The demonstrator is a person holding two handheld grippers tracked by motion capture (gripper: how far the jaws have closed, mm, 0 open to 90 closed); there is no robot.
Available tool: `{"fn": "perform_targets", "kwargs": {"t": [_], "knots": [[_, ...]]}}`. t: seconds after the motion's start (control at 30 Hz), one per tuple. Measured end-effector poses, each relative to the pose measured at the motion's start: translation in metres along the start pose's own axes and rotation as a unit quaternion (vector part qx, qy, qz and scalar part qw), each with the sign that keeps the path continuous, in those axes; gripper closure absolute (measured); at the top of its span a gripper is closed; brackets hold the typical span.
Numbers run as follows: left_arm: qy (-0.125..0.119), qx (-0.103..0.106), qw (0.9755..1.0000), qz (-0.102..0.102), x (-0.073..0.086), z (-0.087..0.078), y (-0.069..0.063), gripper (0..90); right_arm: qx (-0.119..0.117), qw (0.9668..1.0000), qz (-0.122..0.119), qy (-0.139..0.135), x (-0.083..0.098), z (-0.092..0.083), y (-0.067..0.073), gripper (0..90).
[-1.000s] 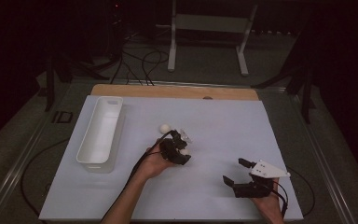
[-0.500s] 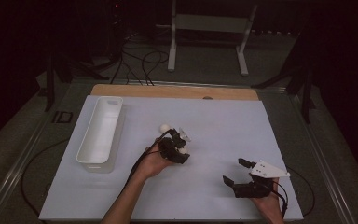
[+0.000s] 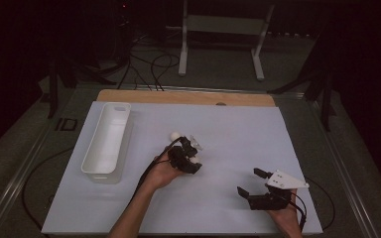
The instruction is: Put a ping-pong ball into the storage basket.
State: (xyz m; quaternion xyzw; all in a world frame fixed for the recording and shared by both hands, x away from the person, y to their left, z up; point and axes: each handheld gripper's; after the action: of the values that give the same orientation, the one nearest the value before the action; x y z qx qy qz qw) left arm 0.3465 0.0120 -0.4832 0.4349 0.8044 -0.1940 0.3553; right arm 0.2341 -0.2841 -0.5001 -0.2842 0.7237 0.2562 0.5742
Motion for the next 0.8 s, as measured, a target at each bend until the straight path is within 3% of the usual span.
{"fn": "perform_targets", "kwargs": {"t": [0.8], "knots": [[-0.014,-0.001,0.9998,-0.010,-0.004,-0.011,0.002,51.0,0.001,1.0000,0.000,-0.001,0.000,0.000,0.000,8.2]]}}
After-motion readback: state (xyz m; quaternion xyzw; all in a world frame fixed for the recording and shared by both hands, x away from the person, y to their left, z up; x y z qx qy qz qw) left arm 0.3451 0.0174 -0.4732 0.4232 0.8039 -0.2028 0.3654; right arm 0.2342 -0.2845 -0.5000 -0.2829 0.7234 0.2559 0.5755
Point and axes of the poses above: each handheld gripper's, and its own axes: z roughly forward along the jaws, x roughly out of its underside, y roughly to its left, and after that the axes turned 14 degrees about -y, right-handed
